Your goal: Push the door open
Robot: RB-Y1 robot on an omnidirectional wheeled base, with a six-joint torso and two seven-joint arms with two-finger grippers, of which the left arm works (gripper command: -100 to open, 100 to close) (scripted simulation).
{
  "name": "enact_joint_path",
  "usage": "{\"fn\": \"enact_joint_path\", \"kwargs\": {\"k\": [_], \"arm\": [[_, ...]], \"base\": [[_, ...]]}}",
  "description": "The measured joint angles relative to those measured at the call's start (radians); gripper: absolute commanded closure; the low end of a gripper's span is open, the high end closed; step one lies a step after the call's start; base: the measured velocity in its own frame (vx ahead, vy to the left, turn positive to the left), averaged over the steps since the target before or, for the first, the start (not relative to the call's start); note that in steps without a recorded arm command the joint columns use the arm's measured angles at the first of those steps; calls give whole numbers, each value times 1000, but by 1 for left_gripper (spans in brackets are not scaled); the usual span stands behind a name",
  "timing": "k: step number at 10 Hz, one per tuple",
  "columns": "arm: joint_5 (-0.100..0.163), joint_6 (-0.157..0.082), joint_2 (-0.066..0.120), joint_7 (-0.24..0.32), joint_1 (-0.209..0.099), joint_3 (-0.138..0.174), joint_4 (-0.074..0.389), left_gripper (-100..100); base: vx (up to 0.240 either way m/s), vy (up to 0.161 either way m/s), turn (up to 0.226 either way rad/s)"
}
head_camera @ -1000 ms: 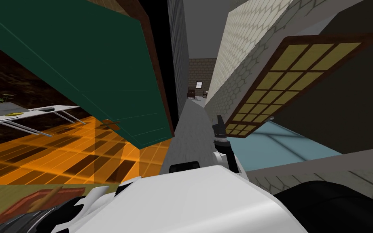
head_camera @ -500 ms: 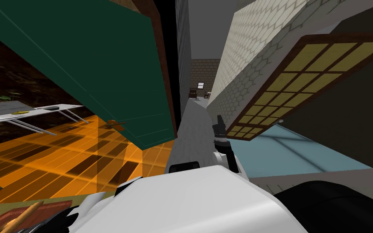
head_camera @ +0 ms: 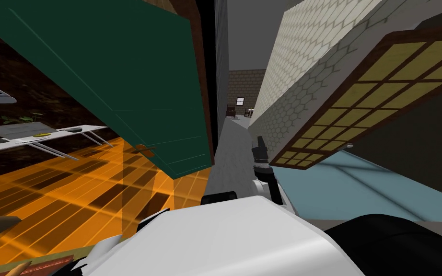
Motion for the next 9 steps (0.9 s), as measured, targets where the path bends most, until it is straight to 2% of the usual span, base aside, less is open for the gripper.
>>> {"fn": "enact_joint_path", "kwargs": {"k": [1, 2, 3, 4, 6, 8, 9], "arm": [[-2, -3, -3, -2, -2, 21, -1, 100], [-1, 0, -21, 2, -2, 38, -21, 100], [-2, -4, -24, 2, -3, 58, -18, 100], [-1, -5, -23, 2, -1, 62, -17, 100], [3, -1, -19, 1, -3, 40, -18, 100], [3, 15, 4, 4, 4, 24, -26, 100], [5, 12, 11, 3, 3, 20, -25, 100]], "base": [[124, 181, 29], [95, 155, 29], [34, 61, 23], [64, 115, 174], [80, 140, 126], [57, 161, 152], [70, 161, 108]]}}
